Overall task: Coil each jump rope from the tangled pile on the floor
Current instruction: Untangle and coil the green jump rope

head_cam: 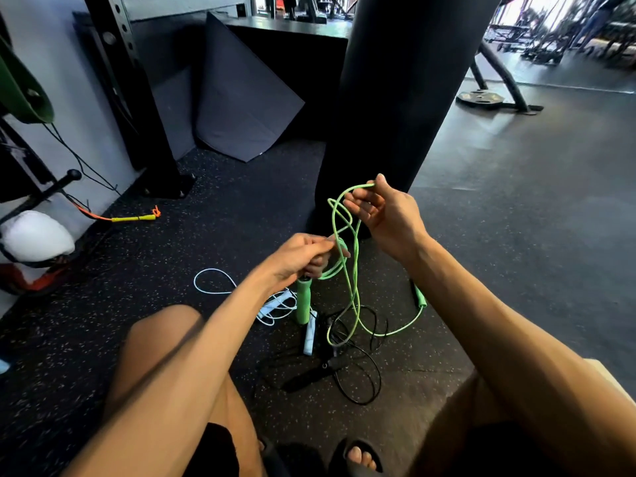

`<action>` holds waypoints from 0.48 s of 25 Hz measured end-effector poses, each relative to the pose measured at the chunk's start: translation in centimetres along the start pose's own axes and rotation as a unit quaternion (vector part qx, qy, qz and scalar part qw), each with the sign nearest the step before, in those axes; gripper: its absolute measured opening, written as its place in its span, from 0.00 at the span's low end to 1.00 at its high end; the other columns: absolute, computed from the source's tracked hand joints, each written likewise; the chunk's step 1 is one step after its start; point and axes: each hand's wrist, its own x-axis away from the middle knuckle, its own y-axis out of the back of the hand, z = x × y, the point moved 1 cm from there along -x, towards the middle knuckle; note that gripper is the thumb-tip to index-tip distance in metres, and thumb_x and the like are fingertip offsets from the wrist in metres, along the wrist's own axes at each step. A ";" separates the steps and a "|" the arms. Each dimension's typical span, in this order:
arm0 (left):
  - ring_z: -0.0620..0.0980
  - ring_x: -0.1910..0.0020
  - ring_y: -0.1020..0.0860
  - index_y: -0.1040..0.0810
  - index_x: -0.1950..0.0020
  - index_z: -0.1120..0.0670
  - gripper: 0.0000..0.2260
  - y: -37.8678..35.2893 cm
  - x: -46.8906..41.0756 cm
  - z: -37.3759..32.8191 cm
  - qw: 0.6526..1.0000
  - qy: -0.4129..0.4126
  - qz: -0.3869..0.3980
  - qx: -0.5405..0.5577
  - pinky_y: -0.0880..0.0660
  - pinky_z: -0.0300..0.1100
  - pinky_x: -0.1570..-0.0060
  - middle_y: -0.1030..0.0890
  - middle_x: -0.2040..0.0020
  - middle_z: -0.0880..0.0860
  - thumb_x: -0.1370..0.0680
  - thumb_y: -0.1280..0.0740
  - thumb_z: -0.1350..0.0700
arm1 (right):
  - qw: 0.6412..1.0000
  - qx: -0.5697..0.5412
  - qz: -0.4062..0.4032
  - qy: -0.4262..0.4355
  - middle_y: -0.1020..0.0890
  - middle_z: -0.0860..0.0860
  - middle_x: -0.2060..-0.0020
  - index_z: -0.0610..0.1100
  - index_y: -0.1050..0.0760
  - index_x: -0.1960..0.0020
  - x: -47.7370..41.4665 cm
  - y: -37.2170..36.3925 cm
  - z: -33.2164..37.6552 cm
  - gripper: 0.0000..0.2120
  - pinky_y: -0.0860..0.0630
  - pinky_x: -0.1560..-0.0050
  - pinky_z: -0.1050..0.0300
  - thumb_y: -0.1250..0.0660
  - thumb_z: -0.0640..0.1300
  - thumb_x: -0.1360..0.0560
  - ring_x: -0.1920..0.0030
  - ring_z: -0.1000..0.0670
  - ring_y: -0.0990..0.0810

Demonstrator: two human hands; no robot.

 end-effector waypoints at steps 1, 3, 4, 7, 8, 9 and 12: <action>0.44 0.75 0.44 0.19 0.51 0.62 0.13 -0.1 0.2 -0.2 1.000 -0.002 0.005 0.002 0.48 0.39 0.71 0.41 0.74 0.47 0.17 0.40 0.55 | 1.000 -0.016 -0.014 -0.002 0.20 0.41 0.66 0.35 0.28 0.54 -0.2 0.5 0.0 0.15 0.17 0.60 0.53 0.45 0.43 0.15 0.64 0.43 0.15; 0.44 0.76 0.44 0.24 0.57 0.58 0.12 0.0 0.5 -0.7 1.000 -0.024 0.003 0.015 0.48 0.40 0.70 0.41 0.74 0.47 0.18 0.39 0.54 | 0.999 -0.007 -0.043 -0.006 0.20 0.40 0.66 0.35 0.28 0.53 -0.4 1.5 0.3 0.11 0.17 0.61 0.51 0.45 0.38 0.16 0.64 0.42 0.15; 0.44 0.76 0.44 0.28 0.61 0.56 0.12 0.2 0.5 -1.0 0.999 -0.037 0.002 0.032 0.48 0.41 0.70 0.41 0.73 0.47 0.18 0.39 0.54 | 0.998 0.046 -0.043 -0.020 0.20 0.39 0.65 0.35 0.28 0.53 -0.2 2.0 0.4 0.09 0.17 0.62 0.49 0.45 0.35 0.18 0.64 0.41 0.15; 0.45 0.75 0.46 0.36 0.62 0.53 0.14 0.6 0.5 -1.4 0.993 -0.047 0.021 0.103 0.49 0.42 0.70 0.41 0.74 0.47 0.16 0.43 0.56 | 0.941 0.315 0.062 -0.103 0.20 0.31 0.58 0.32 0.26 0.53 1.4 2.6 -1.6 0.10 0.18 0.54 0.41 0.45 0.32 0.20 0.60 0.36 0.16; 0.45 0.75 0.47 0.36 0.61 0.53 0.14 0.6 0.5 -1.3 0.990 -0.045 0.021 0.130 0.48 0.41 0.72 0.41 0.74 0.47 0.16 0.43 0.57 | 0.917 0.355 0.112 -0.140 0.20 0.28 0.55 0.31 0.26 0.52 2.1 2.6 -2.6 0.09 0.19 0.50 0.39 0.45 0.31 0.20 0.56 0.34 0.17; 0.45 0.75 0.47 0.35 0.61 0.53 0.13 0.6 0.5 -1.4 0.987 -0.043 0.014 0.157 0.46 0.38 0.74 0.42 0.74 0.47 0.16 0.44 0.57 | 0.901 0.363 0.158 -0.178 0.20 0.26 0.52 0.31 0.26 0.50 2.7 2.5 -3.6 0.09 0.19 0.48 0.39 0.45 0.29 0.20 0.51 0.31 0.17; 0.42 0.78 0.44 0.33 0.60 0.55 0.13 1.0 0.1 -1.8 0.974 -0.046 -0.027 0.222 0.41 0.35 0.78 0.42 0.76 0.46 0.16 0.45 0.57 | 0.871 0.342 0.240 -0.258 0.21 0.28 0.44 0.34 0.28 0.43 3.1 2.9 -5.1 0.11 0.22 0.41 0.36 0.45 0.27 0.22 0.42 0.28 0.21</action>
